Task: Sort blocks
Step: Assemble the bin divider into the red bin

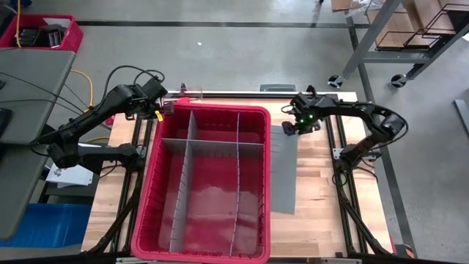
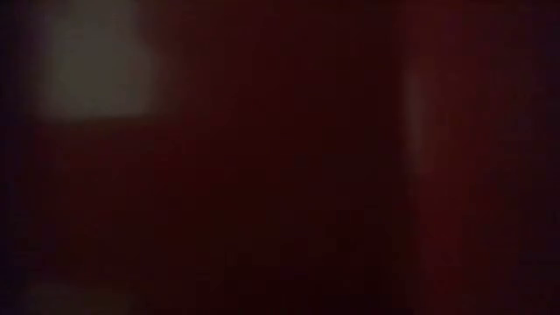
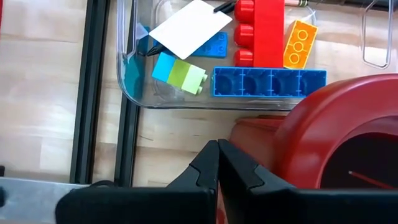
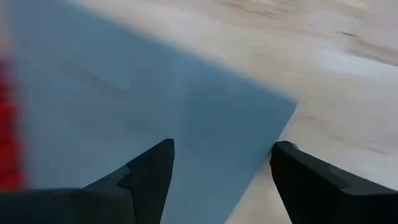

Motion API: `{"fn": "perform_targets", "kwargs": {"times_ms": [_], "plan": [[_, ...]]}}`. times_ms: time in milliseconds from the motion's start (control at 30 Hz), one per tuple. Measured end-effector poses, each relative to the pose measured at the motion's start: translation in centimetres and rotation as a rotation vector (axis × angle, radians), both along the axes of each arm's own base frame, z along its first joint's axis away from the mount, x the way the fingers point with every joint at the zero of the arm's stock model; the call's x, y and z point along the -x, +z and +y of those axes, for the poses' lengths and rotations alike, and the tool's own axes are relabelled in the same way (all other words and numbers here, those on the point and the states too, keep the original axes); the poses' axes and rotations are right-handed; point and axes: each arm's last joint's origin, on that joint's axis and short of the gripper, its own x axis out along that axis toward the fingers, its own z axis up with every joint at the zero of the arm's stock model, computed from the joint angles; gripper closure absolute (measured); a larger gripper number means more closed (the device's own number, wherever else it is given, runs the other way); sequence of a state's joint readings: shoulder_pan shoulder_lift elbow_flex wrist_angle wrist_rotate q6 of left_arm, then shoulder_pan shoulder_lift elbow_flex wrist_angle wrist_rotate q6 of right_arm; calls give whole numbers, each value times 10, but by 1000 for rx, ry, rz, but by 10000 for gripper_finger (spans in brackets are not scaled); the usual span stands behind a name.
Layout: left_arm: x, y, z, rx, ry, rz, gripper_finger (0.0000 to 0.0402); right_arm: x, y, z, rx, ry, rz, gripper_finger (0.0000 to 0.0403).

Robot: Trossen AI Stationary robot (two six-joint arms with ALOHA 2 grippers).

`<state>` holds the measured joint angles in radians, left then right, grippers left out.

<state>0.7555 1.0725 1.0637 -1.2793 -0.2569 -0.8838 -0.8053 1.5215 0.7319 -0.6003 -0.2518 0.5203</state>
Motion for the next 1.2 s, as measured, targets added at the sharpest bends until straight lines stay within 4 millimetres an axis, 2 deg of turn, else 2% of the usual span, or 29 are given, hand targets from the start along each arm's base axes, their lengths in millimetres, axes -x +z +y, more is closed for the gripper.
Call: {"fn": "perform_targets", "kwargs": {"times_ms": [133,233,300,333,400,500,600,700,900,1200], "plan": [[0,0,0,-2,-5,1,402,7,31,5,31,25,-146,151],[0,0,1,-11,-1,5,402,18,41,16,86,-5,-27,151],[-1,0,2,-21,6,-1,402,24,41,20,129,-35,100,151],[-2,1,2,-31,8,-9,402,25,40,20,143,-53,136,151],[-4,2,5,-53,9,-30,402,21,32,16,174,-81,98,151],[-8,2,7,-61,3,-71,402,16,10,12,168,-162,49,151],[-10,2,8,-61,-4,-94,402,15,-14,11,133,-204,85,151],[-11,1,9,-65,-5,-87,402,11,-25,10,125,-183,124,151],[-15,-3,13,-63,0,-53,402,-5,-20,13,197,-97,102,151],[-26,-16,23,-20,-36,15,401,-14,-18,12,195,-79,21,151]]}}
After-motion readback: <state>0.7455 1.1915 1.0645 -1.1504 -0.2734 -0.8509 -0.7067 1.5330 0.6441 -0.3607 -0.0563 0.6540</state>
